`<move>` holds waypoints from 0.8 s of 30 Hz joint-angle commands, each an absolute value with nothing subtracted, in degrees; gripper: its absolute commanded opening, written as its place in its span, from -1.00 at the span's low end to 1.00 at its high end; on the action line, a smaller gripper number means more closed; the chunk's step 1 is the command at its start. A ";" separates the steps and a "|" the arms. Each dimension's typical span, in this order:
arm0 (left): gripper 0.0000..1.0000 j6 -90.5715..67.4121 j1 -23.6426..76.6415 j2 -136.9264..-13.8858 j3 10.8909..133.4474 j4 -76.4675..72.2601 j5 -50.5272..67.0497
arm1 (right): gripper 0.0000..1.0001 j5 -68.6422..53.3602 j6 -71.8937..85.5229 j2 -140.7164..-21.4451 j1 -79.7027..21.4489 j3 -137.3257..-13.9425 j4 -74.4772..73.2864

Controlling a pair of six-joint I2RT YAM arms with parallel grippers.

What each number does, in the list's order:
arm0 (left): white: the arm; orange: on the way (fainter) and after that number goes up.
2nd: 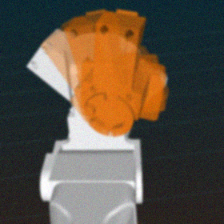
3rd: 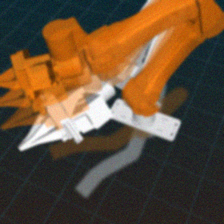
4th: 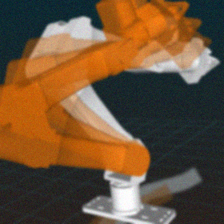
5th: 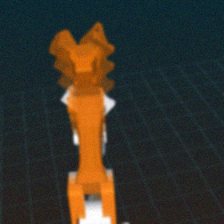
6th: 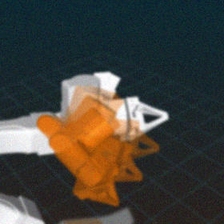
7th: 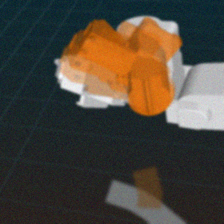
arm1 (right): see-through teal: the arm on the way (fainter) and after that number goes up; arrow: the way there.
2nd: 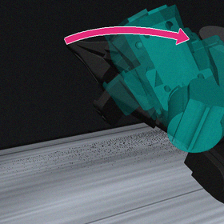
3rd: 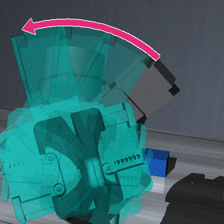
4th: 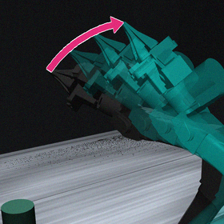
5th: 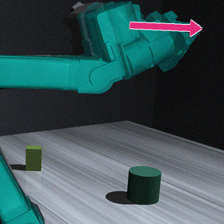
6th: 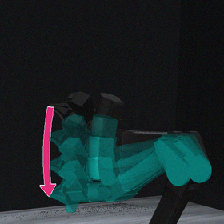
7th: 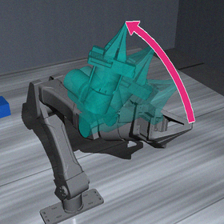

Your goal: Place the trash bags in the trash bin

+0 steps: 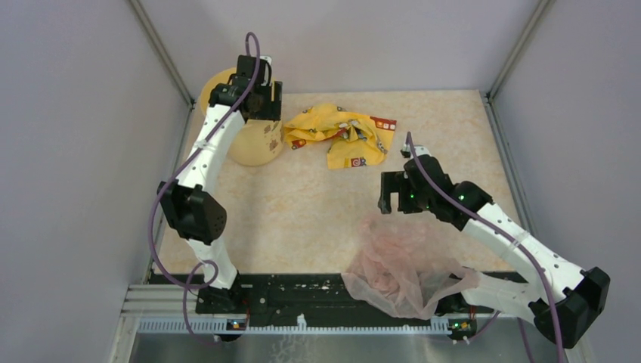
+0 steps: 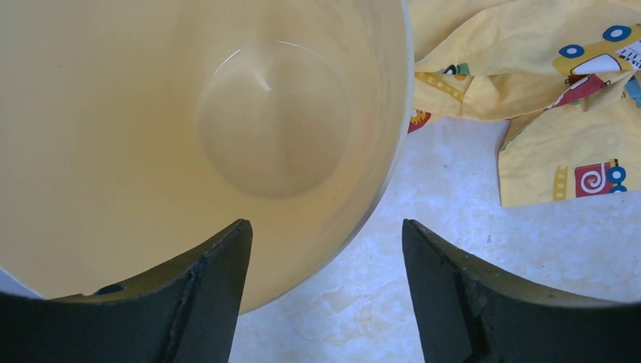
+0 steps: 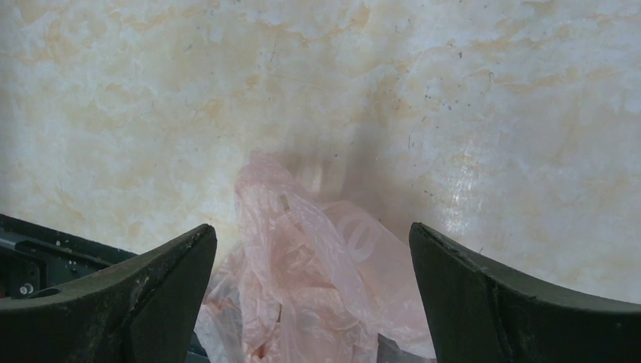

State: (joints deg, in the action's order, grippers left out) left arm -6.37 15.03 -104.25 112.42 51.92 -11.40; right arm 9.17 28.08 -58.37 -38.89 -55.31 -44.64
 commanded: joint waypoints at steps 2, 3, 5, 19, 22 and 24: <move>0.78 -5.73 14.77 -103.71 115.33 50.27 -11.79 | 0.97 11.95 27.87 -58.99 -39.41 -58.16 -46.95; 0.89 -5.66 14.77 -103.33 115.51 50.03 -11.63 | 0.98 12.00 27.95 -59.21 -39.46 -57.94 -47.28; 0.97 -5.63 14.77 -102.47 115.81 49.25 -11.72 | 0.97 12.26 28.43 -59.31 -39.45 -57.26 -47.72; 0.97 -4.92 22.57 -88.52 110.60 43.04 -2.64 | 0.97 12.02 29.07 -63.84 -43.71 -50.43 -44.55; 0.97 -6.38 28.14 -84.69 104.42 41.79 -2.40 | 0.97 12.05 30.96 -66.23 -44.01 -48.88 -42.04; 0.97 -8.61 29.85 -81.84 99.04 39.85 2.29 | 0.96 12.70 32.08 -67.54 -44.19 -47.73 -40.92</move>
